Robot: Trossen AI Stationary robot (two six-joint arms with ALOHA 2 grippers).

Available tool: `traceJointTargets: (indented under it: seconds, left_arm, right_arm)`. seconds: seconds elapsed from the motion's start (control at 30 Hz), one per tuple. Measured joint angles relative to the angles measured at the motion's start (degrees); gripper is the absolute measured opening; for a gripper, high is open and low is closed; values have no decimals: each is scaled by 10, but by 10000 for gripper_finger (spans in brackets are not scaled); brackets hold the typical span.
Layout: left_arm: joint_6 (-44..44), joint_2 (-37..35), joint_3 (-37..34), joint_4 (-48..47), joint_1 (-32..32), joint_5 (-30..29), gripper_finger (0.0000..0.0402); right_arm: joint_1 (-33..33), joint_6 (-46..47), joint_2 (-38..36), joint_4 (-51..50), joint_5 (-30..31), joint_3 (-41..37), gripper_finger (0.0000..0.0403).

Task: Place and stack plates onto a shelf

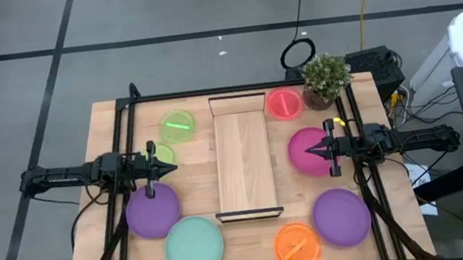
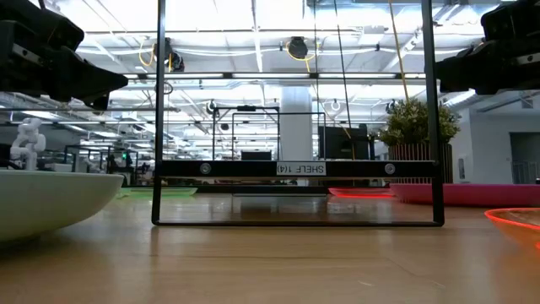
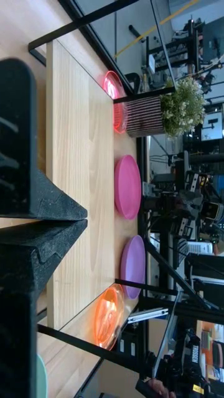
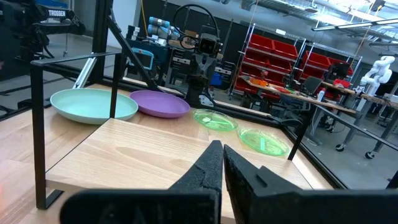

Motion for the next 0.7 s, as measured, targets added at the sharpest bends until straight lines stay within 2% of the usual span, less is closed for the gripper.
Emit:
traceJointTargets:
  seconds: [0.7]
  left_arm:
    - [3, 0, 0, 0, 0, 0, 3]
  right_arm:
    - [0, 31, 0, 9, 18, 1, 0]
